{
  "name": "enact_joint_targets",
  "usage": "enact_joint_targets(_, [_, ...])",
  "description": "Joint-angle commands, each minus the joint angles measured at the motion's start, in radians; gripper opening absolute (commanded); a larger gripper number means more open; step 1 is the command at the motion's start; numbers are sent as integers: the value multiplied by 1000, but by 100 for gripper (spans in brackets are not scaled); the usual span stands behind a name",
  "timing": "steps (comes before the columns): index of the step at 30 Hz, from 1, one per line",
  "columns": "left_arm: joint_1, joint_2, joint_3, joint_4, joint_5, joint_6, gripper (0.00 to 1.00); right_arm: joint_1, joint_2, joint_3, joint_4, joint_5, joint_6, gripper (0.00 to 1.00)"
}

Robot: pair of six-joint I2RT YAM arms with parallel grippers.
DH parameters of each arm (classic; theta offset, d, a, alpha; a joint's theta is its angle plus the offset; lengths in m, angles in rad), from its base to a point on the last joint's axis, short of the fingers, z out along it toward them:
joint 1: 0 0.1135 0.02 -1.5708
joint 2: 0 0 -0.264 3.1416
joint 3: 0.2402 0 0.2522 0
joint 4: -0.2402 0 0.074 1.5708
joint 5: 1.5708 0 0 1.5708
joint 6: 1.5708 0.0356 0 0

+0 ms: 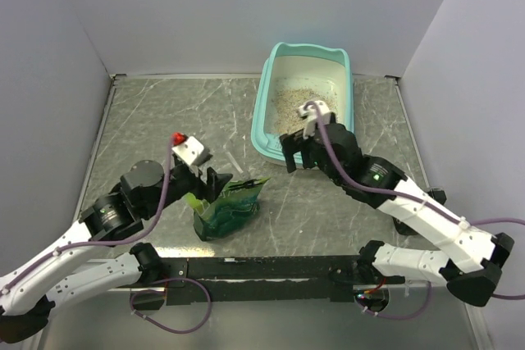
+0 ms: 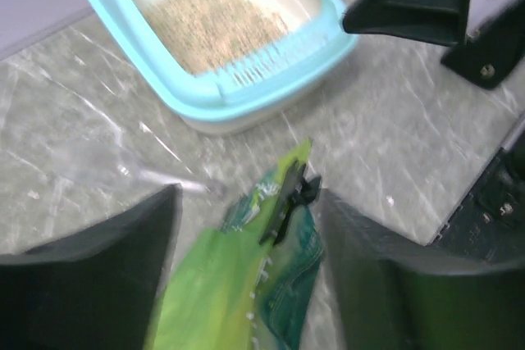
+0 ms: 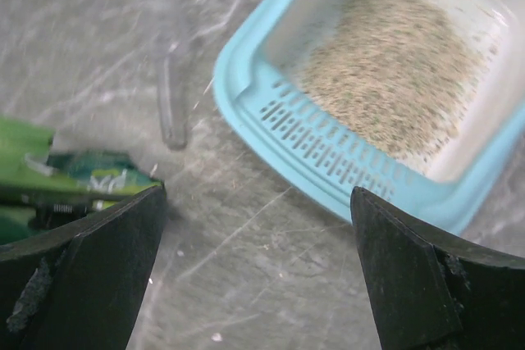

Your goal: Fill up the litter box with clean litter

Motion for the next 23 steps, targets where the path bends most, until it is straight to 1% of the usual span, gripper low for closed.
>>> enact_joint_targets(1, [-4, 2, 87, 56, -83, -64, 93, -2, -79, -20, 9, 254, 224, 100])
enact_joint_targets(2, [-4, 5, 89, 82, -95, -68, 99, -4, -87, -23, 5, 282, 243, 100])
enact_joint_targets(5, [-2, 5, 89, 122, -129, -87, 99, -2, -105, -18, -21, 285, 288, 100])
enact_joint_targets(7, [-4, 5, 87, 154, -146, -95, 99, -2, -126, -23, -26, 264, 284, 100])
enact_joint_targets(8, [-2, 10, 86, 162, -176, -107, 97, -4, -136, -27, -26, 259, 280, 100])
enact_joint_targets(11, [-4, 19, 92, 176, -227, -128, 97, -2, -179, -43, -31, 252, 279, 100])
enact_joint_targets(13, [-4, 24, 96, 182, -236, -131, 97, -2, -214, -52, -29, 242, 274, 100])
enact_joint_targets(16, [-2, 31, 96, 193, -238, -138, 97, -4, -252, -70, -24, 290, 267, 100])
enact_joint_targets(17, [-4, 39, 99, 196, -238, -142, 97, -2, -260, -76, -18, 287, 217, 100])
enact_joint_targets(19, [-4, 48, 106, 191, -235, -147, 97, -5, -269, -89, -21, 300, 192, 100])
enact_joint_targets(21, [-2, 64, 112, 187, -230, -148, 97, -7, -243, -63, -57, 354, 242, 100])
enact_joint_targets(23, [-4, 74, 115, 183, -233, -151, 97, -4, -242, -64, -43, 367, 253, 100])
